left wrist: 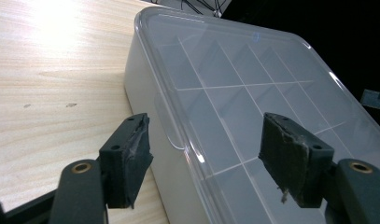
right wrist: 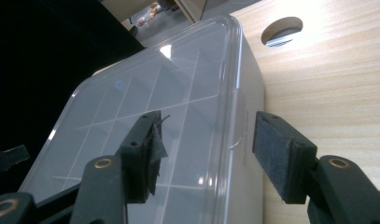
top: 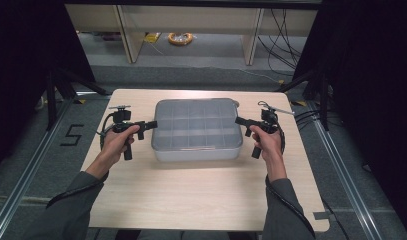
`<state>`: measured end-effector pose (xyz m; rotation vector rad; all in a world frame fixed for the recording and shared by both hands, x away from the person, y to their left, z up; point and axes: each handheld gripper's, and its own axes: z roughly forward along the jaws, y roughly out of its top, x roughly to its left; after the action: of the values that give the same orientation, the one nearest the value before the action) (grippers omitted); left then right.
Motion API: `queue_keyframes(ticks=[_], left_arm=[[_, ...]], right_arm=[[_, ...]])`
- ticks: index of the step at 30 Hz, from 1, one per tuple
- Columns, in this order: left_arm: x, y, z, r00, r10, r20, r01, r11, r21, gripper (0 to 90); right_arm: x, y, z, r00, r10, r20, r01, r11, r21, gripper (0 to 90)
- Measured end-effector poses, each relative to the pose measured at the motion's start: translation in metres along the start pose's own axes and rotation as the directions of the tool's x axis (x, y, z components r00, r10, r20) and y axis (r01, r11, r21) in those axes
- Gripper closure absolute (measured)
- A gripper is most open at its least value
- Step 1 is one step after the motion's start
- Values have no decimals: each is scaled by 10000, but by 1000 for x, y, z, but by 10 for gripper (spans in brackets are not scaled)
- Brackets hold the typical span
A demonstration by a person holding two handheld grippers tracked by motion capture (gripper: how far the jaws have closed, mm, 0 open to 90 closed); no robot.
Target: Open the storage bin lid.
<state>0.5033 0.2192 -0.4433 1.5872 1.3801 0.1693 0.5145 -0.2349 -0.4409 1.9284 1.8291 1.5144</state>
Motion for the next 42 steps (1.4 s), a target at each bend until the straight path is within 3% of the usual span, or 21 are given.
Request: queue_keyframes(ticks=[2, 5, 7, 9, 13, 14, 15, 19, 20, 22, 23, 24, 25, 26, 27, 30, 31, 35, 36, 38, 42], left_arm=[[1, 1, 3, 10000, -90, 14, 90, 9999, 58, 331], [5, 2, 7, 9992, -407, -38, 408, 9991, 80, 341], [6, 3, 9, 9984, -566, -58, 567, 9983, 92, 362], [7, 4, 11, 9983, -576, -30, 576, 9982, 147, 368], [7, 4, 16, 9983, -577, -64, 579, 9978, 338, 396], [7, 3, 18, 9985, -537, -86, 540, 9977, 421, 403], [7, 2, 20, 9983, -570, -129, 575, 9973, 456, 406], [9, -1, 26, 9975, -707, -80, 710, 9963, 483, 454], [9, -2, 28, 9969, -781, -39, 782, 9959, 458, 470], [8, -2, 31, 9966, -815, -89, 818, 9958, 410, 504], [6, -2, 31, 9964, -824, -199, 830, 9959, 353, 505], [5, -2, 31, 9963, -829, -226, 836, 9960, 315, 507], [3, -1, 31, 9960, -834, -326, 843, 9961, 259, 510], [2, -1, 30, 9962, -780, -396, 790, 9966, 238, 511], [0, -1, 28, 9966, -678, -474, 686, 9975, 153, 511], [-3, 3, 22, 9977, -570, -366, 571, 9984, 9, 532], [-4, 5, 19, 9977, -596, -331, 592, 9982, -120, 542], [-12, 9, 12, 9993, -341, -134, 335, 9987, -387, 591], [-13, 9, 10, 9995, -314, -80, 311, 9989, -362, 600], [-13, 10, 8, 9994, -355, -59, 353, 9987, -370, 612], [-14, 11, 6, 9991, -421, -21, 419, 9978, -517, 623]], right_arm=[[4, 0, 2, 9995, 319, 16, -320, 9992, 234, 442], [5, 1, 6, 9999, 169, 9, -169, 9996, 246, 442], [1, 2, 13, 9989, -427, 167, 426, 9991, 72, 440], [1, 3, 13, 9991, -396, 163, 394, 9991, 127, 442], [5, 4, 14, 9977, 625, 255, -634, 9974, 353, 450], [0, 4, 16, 9997, -1, 235, -3, 9999, 150, 452], [2, 4, 16, 9988, 463, 187, -467, 9987, 223, 454], [3, 2, 18, 9971, 757, 116, -761, 9962, 427, 483], [1, 2, 19, 9990, 386, 208, -393, 9987, 329, 487], [4, 1, 20, 9959, 855, 282, -865, 9956, 362, 498], [2, 2, 20, 9980, 576, 241, -583, 9978, 302, 501], [3, 2, 20, 9973, 709, 202, -715, 9970, 303, 506], [4, 2, 20, 9940, 1068, 245, -1077, 9935, 373, 513], [3, 1, 20, 9951, 940, 317, -945, 9954, 155, 515], [6, 1, 19, 9921, 1206, 343, -1211, 9925, 134, 521], [6, 2, 12, 9950, 999, 22, -997, 9943, -375, 554], [7, 2, 11, 9905, 1352, -236, -1362, 9895, -472, 571], [11, 3, 4, 9947, 1008, -180, -1016, 9935, -513, 598], [13, 3, 1, 9922, 1247, -65, -1249, 9906, -556, 616], [9, 3, -1, 9972, 735, 128, -722, 9939, -828, 639], [12, 2, -3, 9975, 713, -4, -711, 9934, -902, 660]])
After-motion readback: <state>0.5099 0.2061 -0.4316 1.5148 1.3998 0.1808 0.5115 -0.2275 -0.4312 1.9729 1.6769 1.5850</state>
